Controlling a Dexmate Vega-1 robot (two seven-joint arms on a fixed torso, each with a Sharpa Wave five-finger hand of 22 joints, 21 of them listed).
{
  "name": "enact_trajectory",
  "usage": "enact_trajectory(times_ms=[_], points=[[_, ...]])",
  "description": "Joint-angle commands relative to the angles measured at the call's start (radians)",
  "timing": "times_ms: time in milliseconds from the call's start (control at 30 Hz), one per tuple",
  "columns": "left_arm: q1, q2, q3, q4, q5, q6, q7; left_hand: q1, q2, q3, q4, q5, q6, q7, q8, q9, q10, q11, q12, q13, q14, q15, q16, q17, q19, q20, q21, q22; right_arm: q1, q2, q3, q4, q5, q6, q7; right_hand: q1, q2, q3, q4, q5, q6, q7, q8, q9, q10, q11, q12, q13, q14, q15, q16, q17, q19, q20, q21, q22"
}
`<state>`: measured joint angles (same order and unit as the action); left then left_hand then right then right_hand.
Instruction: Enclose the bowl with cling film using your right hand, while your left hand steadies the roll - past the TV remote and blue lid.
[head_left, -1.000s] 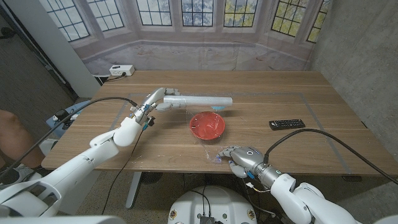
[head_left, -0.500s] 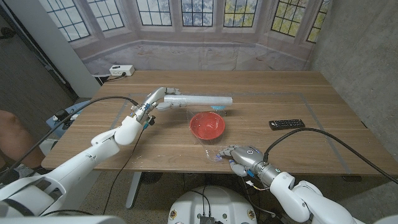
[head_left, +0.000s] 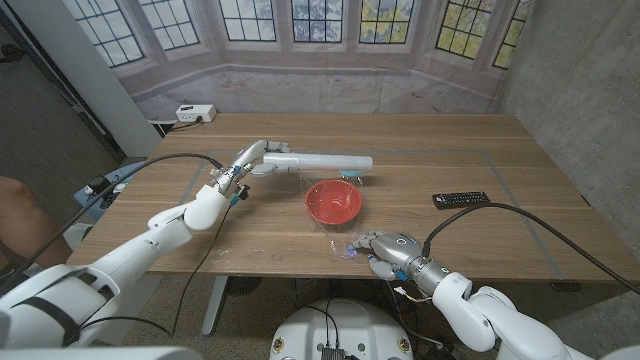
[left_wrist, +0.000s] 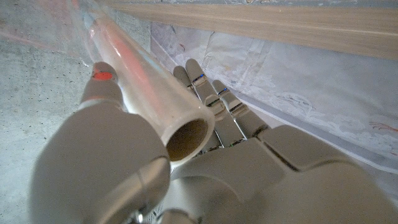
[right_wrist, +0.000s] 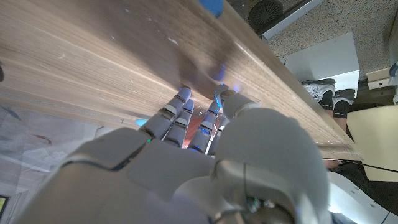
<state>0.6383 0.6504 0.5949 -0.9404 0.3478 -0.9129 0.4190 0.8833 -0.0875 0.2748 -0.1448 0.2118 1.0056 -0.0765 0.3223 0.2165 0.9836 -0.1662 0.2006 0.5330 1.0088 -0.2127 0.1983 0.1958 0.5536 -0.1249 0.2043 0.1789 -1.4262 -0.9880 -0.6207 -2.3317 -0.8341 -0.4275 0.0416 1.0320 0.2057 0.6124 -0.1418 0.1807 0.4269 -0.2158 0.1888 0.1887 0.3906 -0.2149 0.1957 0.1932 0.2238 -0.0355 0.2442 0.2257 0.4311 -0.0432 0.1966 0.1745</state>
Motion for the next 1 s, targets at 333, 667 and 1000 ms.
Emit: enact_trajectory(times_ms=[333,667,1000], points=[[-0.178,-0.077,0.122,0.351,0.042,-0.183,0.106,0.166,0.179,0.020,0.007,0.005,0.002,0.004,0.008,0.002,-0.005,0.005,-0.001,0.000,-0.008,-0.001,-0.002,0.000,-0.009,-0.002,0.003,0.004,0.073,0.025,-0.029,0.020,0.042,-0.010,0.055,0.010,0.001,-0.005,0.020,-0.005,0.011,0.002,0.007,0.001,0.009,0.004,0.003,0.003,0.004,-0.161,0.010,0.010,-0.003,-0.094,0.007,0.002],[-0.280,-0.123,0.257,0.524,0.000,-0.214,0.153,0.163,0.180,0.023,0.006,0.005,0.004,0.007,0.010,0.002,-0.007,0.008,-0.001,-0.001,-0.010,0.000,-0.001,0.000,-0.009,-0.003,0.004,0.004,0.102,0.042,-0.048,0.024,0.044,-0.033,0.075,0.011,0.002,-0.010,0.027,-0.004,0.012,0.003,0.007,0.002,0.009,0.004,0.002,0.004,0.004,-0.161,0.013,0.013,-0.002,-0.094,0.008,0.002],[-0.324,-0.119,0.358,0.545,-0.086,-0.196,0.136,0.160,0.180,0.026,0.006,0.004,0.005,0.007,0.012,0.001,-0.008,0.007,-0.002,-0.002,-0.012,0.000,-0.001,0.000,-0.009,-0.004,0.005,0.004,0.113,0.051,-0.062,0.020,0.042,-0.056,0.077,0.012,0.002,-0.015,0.034,-0.003,0.013,0.003,0.006,0.002,0.008,0.004,0.001,0.004,0.004,-0.160,0.016,0.017,-0.002,-0.094,0.009,0.002]])
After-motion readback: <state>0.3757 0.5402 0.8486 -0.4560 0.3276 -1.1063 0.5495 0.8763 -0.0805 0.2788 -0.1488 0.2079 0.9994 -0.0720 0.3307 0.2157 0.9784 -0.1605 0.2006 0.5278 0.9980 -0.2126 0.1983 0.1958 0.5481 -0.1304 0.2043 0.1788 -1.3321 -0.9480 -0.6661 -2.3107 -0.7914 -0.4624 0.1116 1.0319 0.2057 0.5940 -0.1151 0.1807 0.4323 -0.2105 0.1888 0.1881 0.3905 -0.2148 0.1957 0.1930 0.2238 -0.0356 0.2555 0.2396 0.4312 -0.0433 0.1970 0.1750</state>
